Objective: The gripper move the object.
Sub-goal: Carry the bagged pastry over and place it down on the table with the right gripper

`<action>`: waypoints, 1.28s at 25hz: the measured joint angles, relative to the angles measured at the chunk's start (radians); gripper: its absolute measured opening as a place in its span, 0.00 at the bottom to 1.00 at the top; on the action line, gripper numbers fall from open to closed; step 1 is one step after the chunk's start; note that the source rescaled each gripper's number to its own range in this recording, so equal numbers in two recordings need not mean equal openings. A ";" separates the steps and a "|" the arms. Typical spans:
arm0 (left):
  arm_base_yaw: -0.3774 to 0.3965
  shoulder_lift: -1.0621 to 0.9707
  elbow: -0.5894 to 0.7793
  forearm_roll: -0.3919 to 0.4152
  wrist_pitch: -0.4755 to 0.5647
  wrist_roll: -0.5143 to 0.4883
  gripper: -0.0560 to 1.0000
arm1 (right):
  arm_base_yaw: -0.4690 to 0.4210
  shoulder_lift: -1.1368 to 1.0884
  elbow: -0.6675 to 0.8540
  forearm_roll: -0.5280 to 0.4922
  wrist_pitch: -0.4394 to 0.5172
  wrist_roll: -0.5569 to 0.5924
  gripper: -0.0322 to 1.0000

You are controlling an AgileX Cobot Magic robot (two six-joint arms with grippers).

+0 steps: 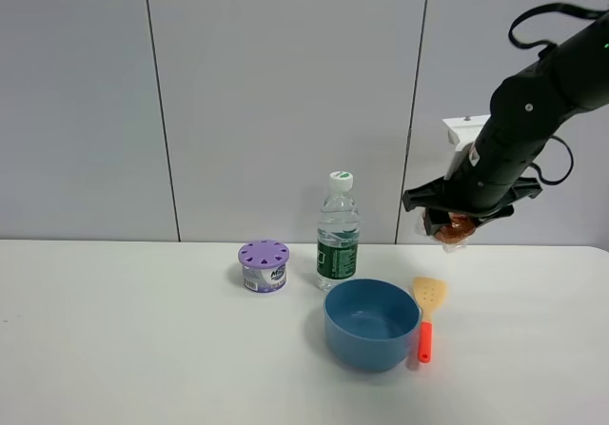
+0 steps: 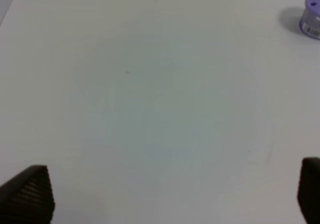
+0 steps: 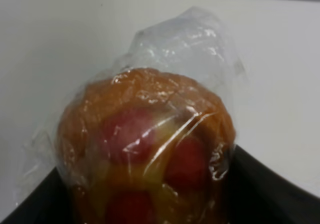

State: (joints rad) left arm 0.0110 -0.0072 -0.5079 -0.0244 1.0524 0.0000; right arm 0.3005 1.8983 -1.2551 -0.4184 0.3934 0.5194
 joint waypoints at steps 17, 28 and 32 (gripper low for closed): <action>0.000 0.000 0.000 0.000 0.000 0.000 1.00 | -0.048 0.102 0.002 -0.399 -0.282 0.511 0.03; 0.000 0.000 0.000 0.000 0.000 0.000 1.00 | -0.062 0.193 -0.013 -0.412 -0.374 0.606 0.03; 0.000 0.000 0.000 0.000 0.000 0.000 1.00 | -0.062 0.263 -0.055 -0.403 -0.393 0.606 0.03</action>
State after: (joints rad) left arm 0.0110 -0.0072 -0.5079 -0.0244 1.0524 0.0000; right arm 0.2382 2.1616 -1.3101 -0.8215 0.0000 1.1258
